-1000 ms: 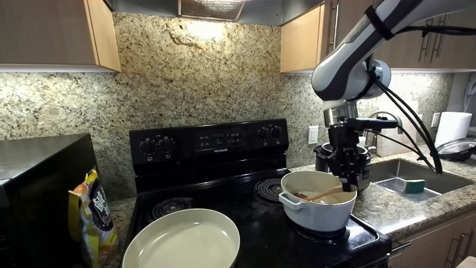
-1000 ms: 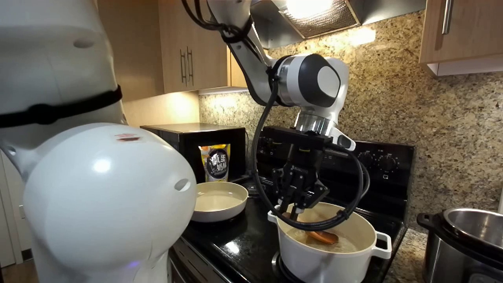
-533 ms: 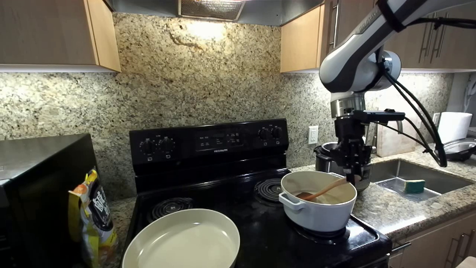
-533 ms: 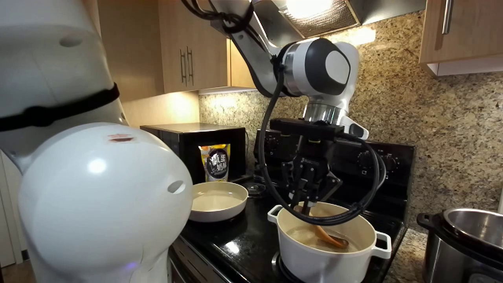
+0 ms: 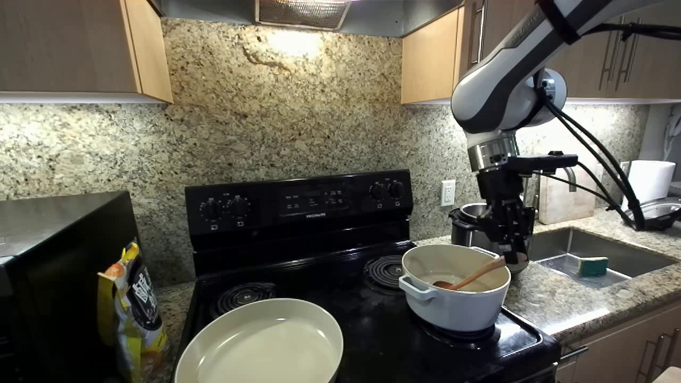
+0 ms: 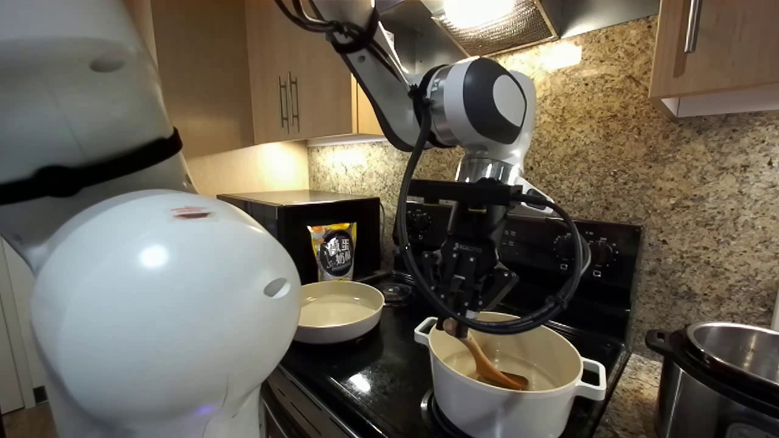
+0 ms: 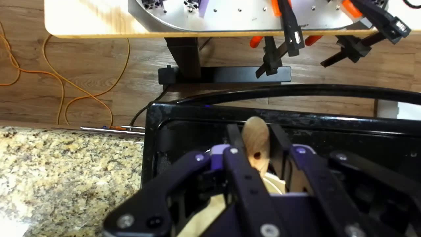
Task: Use the cooking stick to stir the pot
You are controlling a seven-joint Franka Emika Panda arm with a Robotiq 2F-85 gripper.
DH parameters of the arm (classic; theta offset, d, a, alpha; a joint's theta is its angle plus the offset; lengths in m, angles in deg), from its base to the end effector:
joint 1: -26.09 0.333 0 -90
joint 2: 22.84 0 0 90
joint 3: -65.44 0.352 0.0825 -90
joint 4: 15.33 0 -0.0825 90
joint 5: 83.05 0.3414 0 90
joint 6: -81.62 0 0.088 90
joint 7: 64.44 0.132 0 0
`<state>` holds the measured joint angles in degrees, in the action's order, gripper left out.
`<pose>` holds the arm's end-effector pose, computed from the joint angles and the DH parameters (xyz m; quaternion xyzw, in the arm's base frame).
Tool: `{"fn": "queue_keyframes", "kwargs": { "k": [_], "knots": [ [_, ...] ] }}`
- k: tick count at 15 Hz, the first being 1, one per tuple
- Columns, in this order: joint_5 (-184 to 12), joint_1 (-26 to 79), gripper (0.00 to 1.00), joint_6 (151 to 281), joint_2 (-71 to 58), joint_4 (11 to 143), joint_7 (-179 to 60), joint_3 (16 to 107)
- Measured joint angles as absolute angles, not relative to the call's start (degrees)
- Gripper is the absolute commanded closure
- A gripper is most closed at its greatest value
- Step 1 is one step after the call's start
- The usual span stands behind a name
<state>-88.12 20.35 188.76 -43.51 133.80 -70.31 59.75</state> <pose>0.2981 -0.0693 0.3882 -0.9822 0.0206 0.1864 0.0056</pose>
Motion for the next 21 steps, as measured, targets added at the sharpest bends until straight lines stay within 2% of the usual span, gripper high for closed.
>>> {"fn": "queue_keyframes", "kwargs": {
  "k": [8,21],
  "knots": [
    [-88.4,24.3,0.94,184.0,-46.6,133.7,-70.8,62.5],
    [-88.6,22.5,0.94,189.5,-37.8,130.2,-69.9,60.6]
  ]
}}
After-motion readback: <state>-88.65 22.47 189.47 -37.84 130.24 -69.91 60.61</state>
